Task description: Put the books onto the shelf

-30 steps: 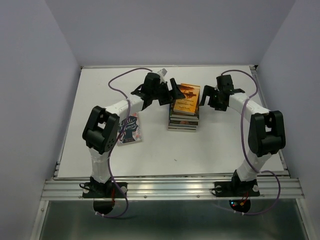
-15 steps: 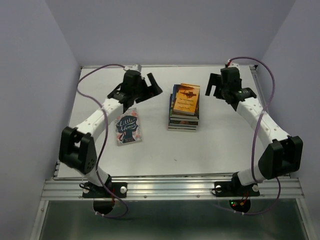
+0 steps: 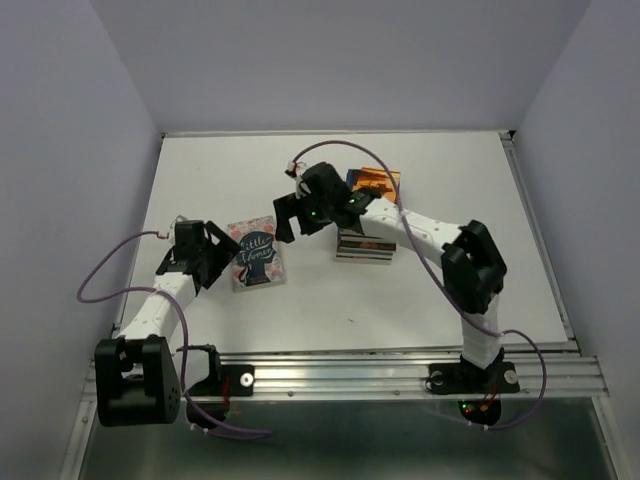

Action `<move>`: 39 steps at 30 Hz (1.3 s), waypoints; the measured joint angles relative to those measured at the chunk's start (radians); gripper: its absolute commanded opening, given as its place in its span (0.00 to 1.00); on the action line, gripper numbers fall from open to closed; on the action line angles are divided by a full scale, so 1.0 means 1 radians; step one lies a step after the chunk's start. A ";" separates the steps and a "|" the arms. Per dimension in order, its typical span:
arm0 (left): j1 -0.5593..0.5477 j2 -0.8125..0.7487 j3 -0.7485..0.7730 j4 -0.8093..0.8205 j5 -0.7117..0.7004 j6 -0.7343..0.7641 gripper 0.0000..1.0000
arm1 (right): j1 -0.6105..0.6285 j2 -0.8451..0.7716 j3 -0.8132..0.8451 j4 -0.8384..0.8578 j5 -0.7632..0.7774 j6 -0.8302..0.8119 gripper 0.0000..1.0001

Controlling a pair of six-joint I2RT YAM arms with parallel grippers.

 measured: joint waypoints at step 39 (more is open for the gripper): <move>0.009 -0.164 -0.308 0.775 0.507 0.001 0.84 | -0.009 0.390 0.146 0.053 -0.256 0.208 0.29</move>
